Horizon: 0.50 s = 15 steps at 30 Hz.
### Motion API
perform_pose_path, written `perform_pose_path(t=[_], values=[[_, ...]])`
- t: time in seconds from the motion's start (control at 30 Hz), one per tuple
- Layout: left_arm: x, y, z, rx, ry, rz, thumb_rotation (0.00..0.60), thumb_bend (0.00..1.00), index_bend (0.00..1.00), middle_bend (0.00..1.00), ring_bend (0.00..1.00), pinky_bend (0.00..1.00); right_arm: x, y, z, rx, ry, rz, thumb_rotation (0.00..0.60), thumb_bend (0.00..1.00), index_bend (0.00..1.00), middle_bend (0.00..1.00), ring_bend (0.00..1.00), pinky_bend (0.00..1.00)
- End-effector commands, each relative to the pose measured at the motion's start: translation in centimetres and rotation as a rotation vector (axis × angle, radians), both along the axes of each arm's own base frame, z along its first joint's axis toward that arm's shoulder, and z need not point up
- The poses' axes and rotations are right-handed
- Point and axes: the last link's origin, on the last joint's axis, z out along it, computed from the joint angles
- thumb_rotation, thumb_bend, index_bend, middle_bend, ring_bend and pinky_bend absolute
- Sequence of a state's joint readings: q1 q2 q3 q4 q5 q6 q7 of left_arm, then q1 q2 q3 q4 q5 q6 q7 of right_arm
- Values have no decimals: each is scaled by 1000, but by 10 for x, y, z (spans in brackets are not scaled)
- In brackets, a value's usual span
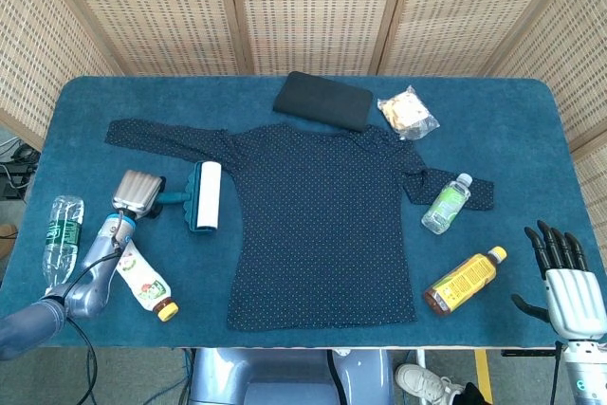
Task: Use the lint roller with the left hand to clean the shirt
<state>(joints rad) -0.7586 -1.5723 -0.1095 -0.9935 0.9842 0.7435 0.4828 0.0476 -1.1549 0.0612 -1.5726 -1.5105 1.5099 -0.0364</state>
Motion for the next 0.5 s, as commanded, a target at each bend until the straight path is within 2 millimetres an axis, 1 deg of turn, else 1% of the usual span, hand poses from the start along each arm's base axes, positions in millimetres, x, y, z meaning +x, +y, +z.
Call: perform_pose_path(t=[0.03,0.13,0.37,0.5], values=[[7,0,15,-9,30,-20,600,776,844,755,596,579,1,1,0,1,-4,3,600,86,0,0,0,0],[15,0,26,-11,50,-29,600,776,850,755,596,579,2,1,1,0,-7,5,600,86,0,0,0,0],[31,-9,47,-15,55,-24,600,777,852,755,596,579,7,3,2,6,-21,20,600,86,0,0,0,0],[32,-19,58,-9,67,-14,600,776,856,755,596,579,11,5,3,4,-29,34,600,86,0,0,0,0]])
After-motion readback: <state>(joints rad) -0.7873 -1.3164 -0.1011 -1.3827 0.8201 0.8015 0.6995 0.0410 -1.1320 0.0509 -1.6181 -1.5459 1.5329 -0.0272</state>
